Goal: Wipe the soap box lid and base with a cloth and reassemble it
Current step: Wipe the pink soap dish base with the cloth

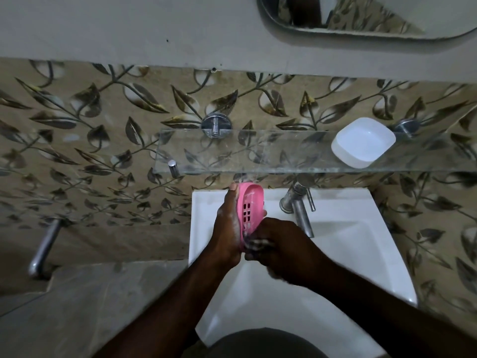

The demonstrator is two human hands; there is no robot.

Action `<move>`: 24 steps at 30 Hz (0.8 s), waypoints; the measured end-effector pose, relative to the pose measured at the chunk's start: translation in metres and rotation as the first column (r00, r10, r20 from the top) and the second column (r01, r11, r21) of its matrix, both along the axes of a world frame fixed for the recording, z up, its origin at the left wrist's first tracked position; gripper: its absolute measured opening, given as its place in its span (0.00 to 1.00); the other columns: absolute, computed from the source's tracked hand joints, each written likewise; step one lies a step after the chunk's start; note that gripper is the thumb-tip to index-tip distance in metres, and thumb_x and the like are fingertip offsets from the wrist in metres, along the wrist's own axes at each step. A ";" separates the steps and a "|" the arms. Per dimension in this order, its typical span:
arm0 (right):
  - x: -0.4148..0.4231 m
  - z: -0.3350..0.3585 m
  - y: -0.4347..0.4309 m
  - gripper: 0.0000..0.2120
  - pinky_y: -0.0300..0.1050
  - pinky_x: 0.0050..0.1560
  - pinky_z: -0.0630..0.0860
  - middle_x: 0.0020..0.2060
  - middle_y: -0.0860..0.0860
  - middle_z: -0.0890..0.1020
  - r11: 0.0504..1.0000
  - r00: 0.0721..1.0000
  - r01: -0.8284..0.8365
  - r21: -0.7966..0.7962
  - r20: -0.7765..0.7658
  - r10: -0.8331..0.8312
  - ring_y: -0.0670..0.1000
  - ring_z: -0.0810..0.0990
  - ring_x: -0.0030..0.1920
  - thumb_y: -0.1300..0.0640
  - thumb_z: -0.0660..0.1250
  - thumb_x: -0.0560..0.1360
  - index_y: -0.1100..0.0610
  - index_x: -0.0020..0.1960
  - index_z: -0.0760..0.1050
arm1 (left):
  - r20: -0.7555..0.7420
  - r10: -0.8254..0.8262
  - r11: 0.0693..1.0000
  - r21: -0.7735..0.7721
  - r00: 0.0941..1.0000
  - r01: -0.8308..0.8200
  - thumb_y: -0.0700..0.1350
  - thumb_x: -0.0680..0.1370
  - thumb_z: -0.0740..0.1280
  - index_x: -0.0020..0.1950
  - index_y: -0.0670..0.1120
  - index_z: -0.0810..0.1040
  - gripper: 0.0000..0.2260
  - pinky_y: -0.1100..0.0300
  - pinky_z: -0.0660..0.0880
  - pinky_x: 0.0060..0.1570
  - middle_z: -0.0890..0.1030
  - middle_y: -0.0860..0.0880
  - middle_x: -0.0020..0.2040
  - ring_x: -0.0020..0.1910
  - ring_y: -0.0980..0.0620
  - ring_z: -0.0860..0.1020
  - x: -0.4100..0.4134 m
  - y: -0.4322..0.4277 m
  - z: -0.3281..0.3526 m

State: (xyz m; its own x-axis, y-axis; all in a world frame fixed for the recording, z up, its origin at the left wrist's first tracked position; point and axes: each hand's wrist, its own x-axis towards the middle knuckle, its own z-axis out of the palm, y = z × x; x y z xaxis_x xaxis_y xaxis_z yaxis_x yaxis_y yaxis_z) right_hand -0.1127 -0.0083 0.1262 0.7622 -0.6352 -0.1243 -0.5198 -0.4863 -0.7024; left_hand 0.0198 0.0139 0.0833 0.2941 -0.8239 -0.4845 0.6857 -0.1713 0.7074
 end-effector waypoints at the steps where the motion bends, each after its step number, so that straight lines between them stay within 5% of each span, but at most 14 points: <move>1: 0.003 0.006 0.001 0.08 0.41 0.31 0.76 0.33 0.50 0.81 0.982 0.994 0.043 0.183 0.094 -0.061 0.45 0.80 0.28 0.60 0.75 0.71 0.52 0.36 0.78 | -0.004 0.002 1.000 -0.009 1.000 -0.002 0.71 0.63 0.63 0.62 0.40 0.78 0.41 0.59 0.79 0.33 0.82 0.36 0.51 0.37 0.46 0.83 -0.001 0.000 0.003; 4: 0.010 0.012 0.002 0.04 0.44 0.31 0.77 0.32 0.57 0.84 0.902 0.940 0.129 0.411 0.240 -0.244 0.51 0.82 0.29 0.59 0.70 0.75 0.59 0.43 0.79 | -0.057 0.038 0.999 -0.022 0.998 -0.039 0.71 0.63 0.65 0.60 0.38 0.79 0.41 0.55 0.79 0.43 0.82 0.39 0.46 0.40 0.45 0.82 -0.001 -0.004 0.003; 9: 0.012 0.011 0.002 0.06 0.56 0.39 0.81 0.35 0.59 0.84 0.933 0.962 0.130 0.336 0.186 -0.201 0.59 0.84 0.35 0.57 0.67 0.75 0.60 0.44 0.79 | -0.028 0.013 0.998 -0.062 1.000 -0.014 0.67 0.69 0.62 0.62 0.40 0.78 0.35 0.53 0.78 0.45 0.83 0.38 0.48 0.43 0.44 0.81 0.001 -0.001 -0.001; 14: 0.026 0.032 -0.023 0.06 0.48 0.37 0.79 0.35 0.58 0.85 0.870 0.863 0.235 0.433 0.319 -0.392 0.52 0.83 0.35 0.62 0.69 0.75 0.61 0.40 0.81 | -0.027 -0.070 0.992 -0.109 0.997 0.067 0.63 0.78 0.55 0.53 0.48 0.85 0.25 0.51 0.78 0.52 0.84 0.41 0.54 0.54 0.44 0.83 -0.011 0.005 0.004; 17: 0.030 0.029 -0.014 0.06 0.47 0.40 0.80 0.36 0.56 0.86 0.858 0.832 0.244 0.452 0.356 -0.425 0.51 0.84 0.37 0.63 0.67 0.76 0.57 0.42 0.82 | 0.005 -0.071 0.992 -0.100 0.997 0.071 0.66 0.74 0.59 0.55 0.47 0.84 0.27 0.50 0.78 0.52 0.83 0.39 0.56 0.54 0.42 0.83 -0.004 0.004 0.007; 21: 0.019 0.024 -0.006 0.07 0.55 0.41 0.79 0.40 0.68 0.83 0.829 0.931 0.136 0.542 0.217 -0.295 0.61 0.83 0.37 0.63 0.67 0.76 0.68 0.47 0.79 | 0.073 -0.061 0.996 -0.067 0.996 0.065 0.74 0.60 0.70 0.63 0.40 0.78 0.45 0.48 0.77 0.54 0.81 0.33 0.57 0.54 0.38 0.81 0.008 0.002 0.007; 24: 0.024 0.034 -0.022 0.07 0.58 0.45 0.80 0.42 0.68 0.84 0.800 0.853 0.200 0.565 0.302 -0.426 0.65 0.84 0.42 0.65 0.67 0.76 0.69 0.48 0.80 | 0.018 -0.040 0.992 -0.119 0.999 0.042 0.69 0.68 0.67 0.61 0.42 0.79 0.35 0.46 0.76 0.58 0.82 0.37 0.57 0.57 0.39 0.81 -0.002 0.003 0.010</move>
State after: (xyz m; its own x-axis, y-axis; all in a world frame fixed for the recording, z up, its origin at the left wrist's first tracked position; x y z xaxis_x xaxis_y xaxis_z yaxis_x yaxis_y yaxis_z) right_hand -0.0888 -0.0306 0.1600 0.5830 -0.7809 -0.2241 -0.2011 0.1286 -0.9711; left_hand 0.0179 0.0173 0.0936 0.2653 -0.8873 -0.3773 0.6685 -0.1127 0.7351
